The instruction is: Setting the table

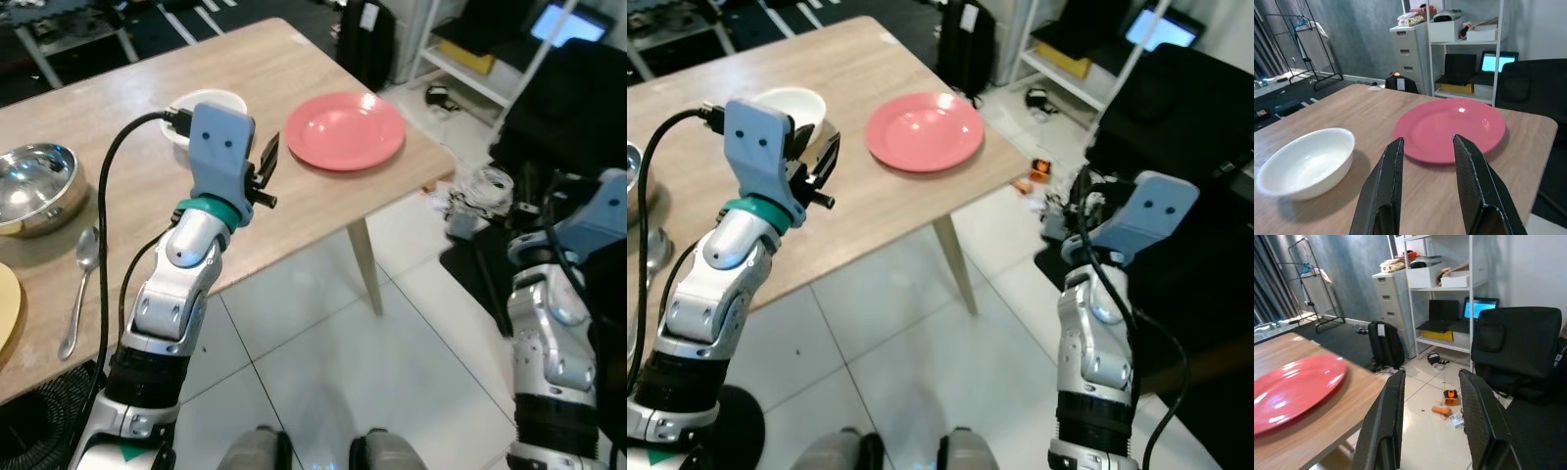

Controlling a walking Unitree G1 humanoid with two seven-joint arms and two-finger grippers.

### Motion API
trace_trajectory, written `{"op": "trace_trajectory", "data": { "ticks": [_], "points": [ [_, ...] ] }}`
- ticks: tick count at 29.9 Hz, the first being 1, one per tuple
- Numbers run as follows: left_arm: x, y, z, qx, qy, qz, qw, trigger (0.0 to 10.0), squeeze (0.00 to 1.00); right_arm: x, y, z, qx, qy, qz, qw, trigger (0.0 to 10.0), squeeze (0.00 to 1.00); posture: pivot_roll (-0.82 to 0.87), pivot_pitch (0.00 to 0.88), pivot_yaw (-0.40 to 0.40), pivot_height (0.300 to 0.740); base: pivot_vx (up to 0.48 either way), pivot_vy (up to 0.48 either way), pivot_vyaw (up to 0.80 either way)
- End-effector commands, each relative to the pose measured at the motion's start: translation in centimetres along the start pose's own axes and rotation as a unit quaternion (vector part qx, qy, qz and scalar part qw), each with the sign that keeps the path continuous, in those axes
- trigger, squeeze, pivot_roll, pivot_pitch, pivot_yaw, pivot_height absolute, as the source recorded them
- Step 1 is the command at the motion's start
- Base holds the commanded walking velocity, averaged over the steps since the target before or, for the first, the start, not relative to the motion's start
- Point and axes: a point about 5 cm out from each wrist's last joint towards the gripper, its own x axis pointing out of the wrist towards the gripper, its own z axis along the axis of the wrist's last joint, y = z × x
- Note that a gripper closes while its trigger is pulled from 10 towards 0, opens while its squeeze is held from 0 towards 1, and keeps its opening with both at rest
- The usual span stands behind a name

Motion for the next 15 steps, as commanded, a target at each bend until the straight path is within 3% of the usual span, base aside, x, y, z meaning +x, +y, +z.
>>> {"op": "trace_trajectory", "data": {
  "ticks": [1, 15],
  "points": [
    [-0.1, 0.36, -0.5, 0.004, 0.008, 0.005, 1.0, 10.0, 0.0, -0.06, 0.05, -0.21, -0.002, 0.002, 0.001, 1.0, 10.0, 0.0, 0.0, 0.023, 0.116, 0.74, -0.296, 0.0, 0.0],
    [0.01, 0.19, -0.45, 0.002, 0.006, 0.001, 1.0, 10.0, 0.0, -0.12, -0.11, -0.24, -0.003, 0.001, -0.002, 1.0, 10.0, 0.0, -0.01, 0.026, 0.116, 0.74, -0.293, 0.0, 0.0]
  ]
}}
